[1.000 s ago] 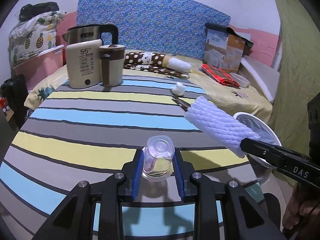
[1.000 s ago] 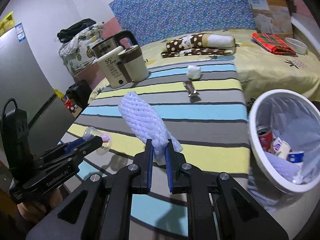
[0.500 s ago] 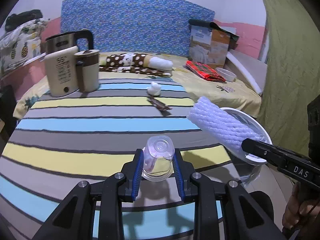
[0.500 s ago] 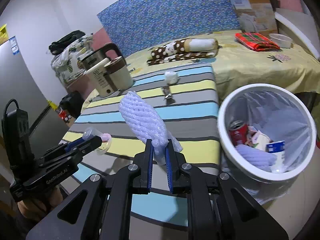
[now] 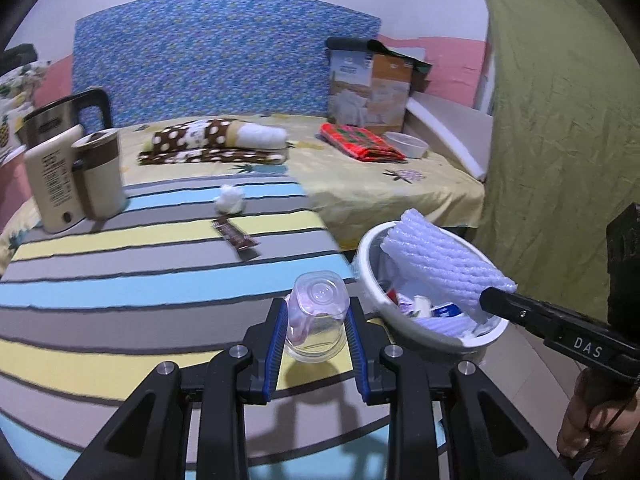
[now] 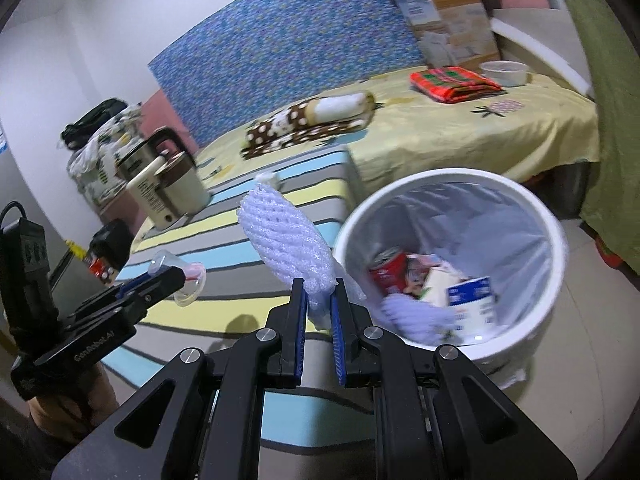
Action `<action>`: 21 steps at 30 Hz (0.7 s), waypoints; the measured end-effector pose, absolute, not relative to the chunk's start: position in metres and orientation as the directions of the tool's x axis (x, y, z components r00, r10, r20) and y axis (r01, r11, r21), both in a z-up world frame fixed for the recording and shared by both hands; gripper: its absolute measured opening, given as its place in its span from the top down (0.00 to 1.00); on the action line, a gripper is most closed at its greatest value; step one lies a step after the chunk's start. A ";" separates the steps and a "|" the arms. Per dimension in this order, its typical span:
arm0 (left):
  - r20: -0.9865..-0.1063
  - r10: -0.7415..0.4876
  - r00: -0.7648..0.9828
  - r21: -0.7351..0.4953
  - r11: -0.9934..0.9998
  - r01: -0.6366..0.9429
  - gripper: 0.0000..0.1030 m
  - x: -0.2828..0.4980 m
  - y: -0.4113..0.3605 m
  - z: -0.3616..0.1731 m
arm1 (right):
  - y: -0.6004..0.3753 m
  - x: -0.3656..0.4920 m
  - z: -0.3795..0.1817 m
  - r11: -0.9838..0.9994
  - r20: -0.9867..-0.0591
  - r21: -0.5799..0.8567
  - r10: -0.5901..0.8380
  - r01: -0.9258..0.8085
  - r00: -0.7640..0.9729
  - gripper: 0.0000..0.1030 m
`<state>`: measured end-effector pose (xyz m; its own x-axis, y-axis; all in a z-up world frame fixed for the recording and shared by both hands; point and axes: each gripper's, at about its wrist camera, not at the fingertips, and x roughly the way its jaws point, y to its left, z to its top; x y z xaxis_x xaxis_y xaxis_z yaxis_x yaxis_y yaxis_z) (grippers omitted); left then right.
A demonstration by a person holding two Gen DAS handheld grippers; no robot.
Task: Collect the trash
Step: 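Carry the clear cup and foam sleeve over the white bin with both tools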
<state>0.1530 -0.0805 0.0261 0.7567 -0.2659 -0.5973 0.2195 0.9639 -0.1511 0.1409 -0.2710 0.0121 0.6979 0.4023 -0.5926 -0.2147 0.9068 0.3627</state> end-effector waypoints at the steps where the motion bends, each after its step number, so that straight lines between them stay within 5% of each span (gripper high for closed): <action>1: -0.598 -0.273 0.754 -0.151 0.962 0.228 0.71 0.156 -0.085 0.026 | -0.275 0.142 0.012 0.909 -0.594 0.363 0.395 -0.204 0.701 0.87; 21: -0.613 -0.417 0.671 -0.164 0.898 0.408 0.71 0.202 -0.173 0.009 | -0.329 0.151 -0.007 0.943 -0.648 0.331 0.243 -0.020 0.722 0.86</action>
